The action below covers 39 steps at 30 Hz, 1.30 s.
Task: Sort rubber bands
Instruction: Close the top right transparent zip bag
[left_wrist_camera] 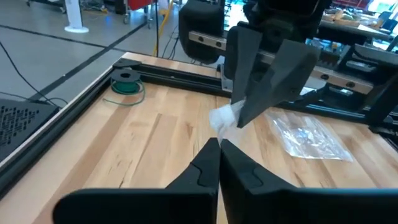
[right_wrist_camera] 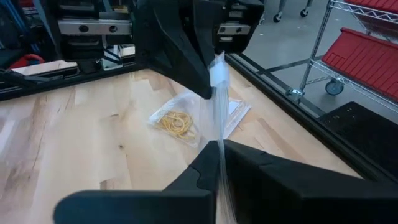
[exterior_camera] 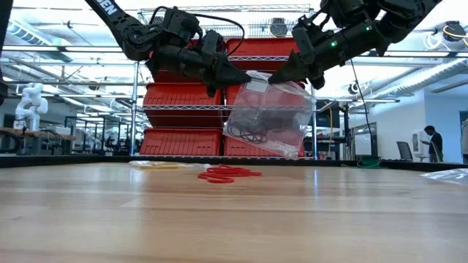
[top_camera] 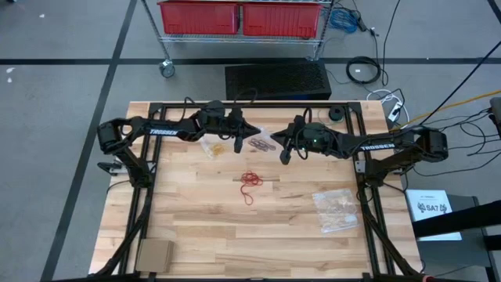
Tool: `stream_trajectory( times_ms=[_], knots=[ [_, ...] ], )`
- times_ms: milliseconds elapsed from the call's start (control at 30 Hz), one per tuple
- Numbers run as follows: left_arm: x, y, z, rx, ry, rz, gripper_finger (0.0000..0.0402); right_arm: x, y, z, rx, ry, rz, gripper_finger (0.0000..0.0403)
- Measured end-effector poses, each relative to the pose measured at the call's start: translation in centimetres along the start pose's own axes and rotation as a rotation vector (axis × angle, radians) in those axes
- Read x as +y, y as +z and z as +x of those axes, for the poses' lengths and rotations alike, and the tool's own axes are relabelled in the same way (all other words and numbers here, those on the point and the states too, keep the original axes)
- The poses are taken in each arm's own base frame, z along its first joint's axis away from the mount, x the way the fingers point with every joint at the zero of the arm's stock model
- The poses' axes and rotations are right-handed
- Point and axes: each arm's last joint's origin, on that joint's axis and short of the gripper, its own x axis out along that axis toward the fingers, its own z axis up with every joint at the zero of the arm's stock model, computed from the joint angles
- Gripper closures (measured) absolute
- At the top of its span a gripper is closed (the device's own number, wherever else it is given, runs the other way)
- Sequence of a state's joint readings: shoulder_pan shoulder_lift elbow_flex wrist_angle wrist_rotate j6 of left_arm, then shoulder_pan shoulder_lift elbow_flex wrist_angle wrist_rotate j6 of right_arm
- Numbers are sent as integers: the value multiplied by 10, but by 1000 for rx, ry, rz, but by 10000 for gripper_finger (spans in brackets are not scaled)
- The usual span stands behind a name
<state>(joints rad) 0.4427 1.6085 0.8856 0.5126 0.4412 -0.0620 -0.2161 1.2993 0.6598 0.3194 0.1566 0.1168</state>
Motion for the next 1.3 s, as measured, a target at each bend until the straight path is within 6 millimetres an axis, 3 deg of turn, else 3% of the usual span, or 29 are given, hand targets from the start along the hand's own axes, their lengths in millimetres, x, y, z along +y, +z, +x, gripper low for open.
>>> stream_trajectory(
  times_ms=[200,333,467,667,867,1100,1300],
  knots=[
    [0,-1,0,5,0,22,398,-7,11,-9,-54,-4,43,331],
    [-1,-1,0,6,-2,49,399,-14,20,-7,-50,120,130,298],
    [-3,-1,1,8,-9,67,400,-20,31,3,-14,201,150,274],
    [-5,-2,2,15,-14,67,400,-22,43,22,88,188,93,258],
    [-5,-3,2,26,-14,61,401,-19,50,38,163,173,48,283],
    [-3,-3,1,28,-3,59,401,-18,50,41,194,116,7,387],
    [-1,-3,0,25,5,58,401,-18,49,39,216,111,5,386]
  ],
)
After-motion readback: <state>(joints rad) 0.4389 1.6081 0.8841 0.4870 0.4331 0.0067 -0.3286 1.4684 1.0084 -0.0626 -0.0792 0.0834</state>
